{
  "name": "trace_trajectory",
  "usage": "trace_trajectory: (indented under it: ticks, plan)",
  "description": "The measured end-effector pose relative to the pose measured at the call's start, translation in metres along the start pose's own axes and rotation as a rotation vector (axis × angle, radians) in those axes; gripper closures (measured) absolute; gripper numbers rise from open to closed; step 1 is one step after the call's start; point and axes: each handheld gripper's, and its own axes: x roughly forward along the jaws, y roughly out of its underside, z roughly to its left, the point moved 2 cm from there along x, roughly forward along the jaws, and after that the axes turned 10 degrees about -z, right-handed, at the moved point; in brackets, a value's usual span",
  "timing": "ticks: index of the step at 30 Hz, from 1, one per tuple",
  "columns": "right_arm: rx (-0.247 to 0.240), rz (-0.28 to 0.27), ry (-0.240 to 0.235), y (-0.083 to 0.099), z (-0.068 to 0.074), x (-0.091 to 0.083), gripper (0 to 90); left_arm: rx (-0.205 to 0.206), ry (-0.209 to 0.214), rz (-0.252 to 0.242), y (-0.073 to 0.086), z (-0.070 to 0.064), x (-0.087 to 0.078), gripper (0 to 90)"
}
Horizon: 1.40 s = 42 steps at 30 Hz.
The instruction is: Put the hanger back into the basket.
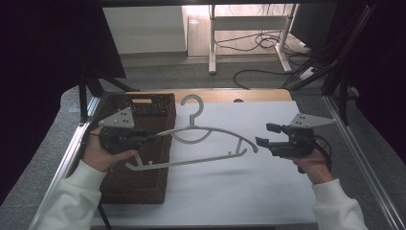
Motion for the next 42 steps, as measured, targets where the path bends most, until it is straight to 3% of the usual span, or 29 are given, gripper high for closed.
trace_trajectory:
  ticks: [7,18,25,33,42]
  plan:
    - [0.016,0.031,0.014,0.020,0.001,0.001,30.3,-0.028,-0.045,-0.038,0.003,0.003,-0.011,82.1]
    - [0.038,0.129,0.055,0.053,-0.004,0.009,30.1,-0.083,-0.173,-0.120,0.017,0.009,-0.048,82.1]
    - [0.033,0.194,0.073,0.067,-0.004,0.018,30.1,-0.117,-0.207,-0.145,0.029,0.012,-0.066,82.1]
    - [0.030,0.219,0.080,0.072,-0.004,0.021,29.6,-0.146,-0.249,-0.155,0.037,0.015,-0.079,82.1]
    - [0.039,0.228,0.099,0.074,-0.006,0.021,29.5,-0.170,-0.355,-0.170,0.044,0.018,-0.093,82.1]
